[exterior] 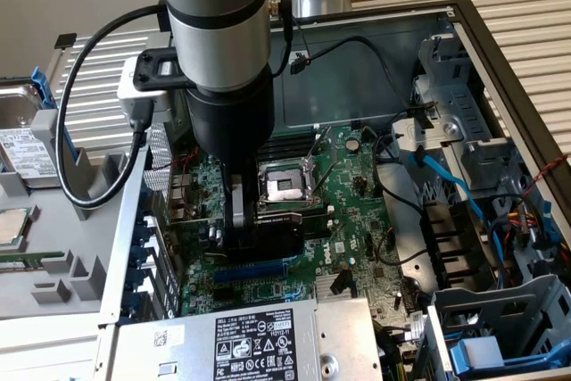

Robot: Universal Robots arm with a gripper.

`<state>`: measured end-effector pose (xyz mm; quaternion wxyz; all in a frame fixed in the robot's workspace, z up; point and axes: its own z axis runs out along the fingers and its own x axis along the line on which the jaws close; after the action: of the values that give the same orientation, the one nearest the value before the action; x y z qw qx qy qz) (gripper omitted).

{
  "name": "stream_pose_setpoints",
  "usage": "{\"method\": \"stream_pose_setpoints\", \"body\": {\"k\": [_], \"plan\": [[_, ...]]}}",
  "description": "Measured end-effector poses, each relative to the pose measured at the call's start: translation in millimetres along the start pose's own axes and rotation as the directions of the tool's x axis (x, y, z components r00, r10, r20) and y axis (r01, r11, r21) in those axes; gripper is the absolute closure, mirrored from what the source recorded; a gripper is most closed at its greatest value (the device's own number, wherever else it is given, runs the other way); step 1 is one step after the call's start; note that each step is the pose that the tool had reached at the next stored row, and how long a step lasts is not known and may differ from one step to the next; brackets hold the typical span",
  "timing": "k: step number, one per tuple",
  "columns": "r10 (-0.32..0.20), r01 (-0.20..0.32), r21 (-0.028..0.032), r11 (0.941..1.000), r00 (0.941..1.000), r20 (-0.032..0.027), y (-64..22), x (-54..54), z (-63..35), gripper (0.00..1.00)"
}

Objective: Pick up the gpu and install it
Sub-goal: 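Insert the gpu into the slot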

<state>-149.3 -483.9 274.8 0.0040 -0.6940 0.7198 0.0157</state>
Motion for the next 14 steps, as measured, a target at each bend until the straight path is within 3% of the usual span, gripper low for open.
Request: {"method": "stream_pose_setpoints", "body": {"k": [14], "plan": [[0.0, 0.0, -0.0022, 1.0, 1.0, 0.006, -0.4, 0.6, 0.2, 0.73]]}}
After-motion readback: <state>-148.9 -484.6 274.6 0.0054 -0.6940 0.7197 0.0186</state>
